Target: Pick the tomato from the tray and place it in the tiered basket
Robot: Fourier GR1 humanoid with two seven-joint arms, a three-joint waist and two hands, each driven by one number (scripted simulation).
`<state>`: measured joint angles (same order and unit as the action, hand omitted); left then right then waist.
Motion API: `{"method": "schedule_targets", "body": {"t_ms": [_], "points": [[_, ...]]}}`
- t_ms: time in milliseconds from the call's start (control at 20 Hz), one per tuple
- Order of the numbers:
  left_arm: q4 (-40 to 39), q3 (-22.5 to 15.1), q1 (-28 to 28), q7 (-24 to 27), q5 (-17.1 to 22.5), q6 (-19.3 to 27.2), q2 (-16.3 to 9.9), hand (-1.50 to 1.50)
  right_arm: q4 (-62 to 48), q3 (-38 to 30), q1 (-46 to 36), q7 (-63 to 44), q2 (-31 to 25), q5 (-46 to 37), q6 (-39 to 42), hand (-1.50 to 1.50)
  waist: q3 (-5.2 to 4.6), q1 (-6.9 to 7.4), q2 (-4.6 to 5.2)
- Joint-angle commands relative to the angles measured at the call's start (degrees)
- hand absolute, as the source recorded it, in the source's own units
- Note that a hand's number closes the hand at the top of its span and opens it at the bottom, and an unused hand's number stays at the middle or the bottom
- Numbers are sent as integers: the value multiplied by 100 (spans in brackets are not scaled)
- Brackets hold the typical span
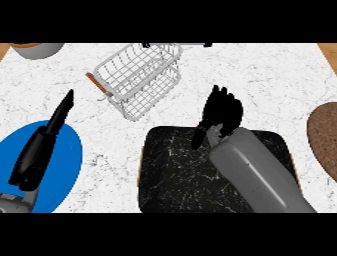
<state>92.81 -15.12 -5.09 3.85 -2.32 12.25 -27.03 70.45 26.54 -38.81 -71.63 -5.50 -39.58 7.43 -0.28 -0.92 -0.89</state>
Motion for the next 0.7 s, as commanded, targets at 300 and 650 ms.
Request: {"method": "schedule_targets", "body": {"t_ms": [300,650], "points": [[-134,112,-88,-51,-35,-20,45,0,-175,-380,296,-1359,538,-282,978,-150,8,-89,8],[127,137,-14,-75,-41,-97,-9,0,128,-504,504,-1358,543,-945,1071,-150,8,-58,-17]]}}
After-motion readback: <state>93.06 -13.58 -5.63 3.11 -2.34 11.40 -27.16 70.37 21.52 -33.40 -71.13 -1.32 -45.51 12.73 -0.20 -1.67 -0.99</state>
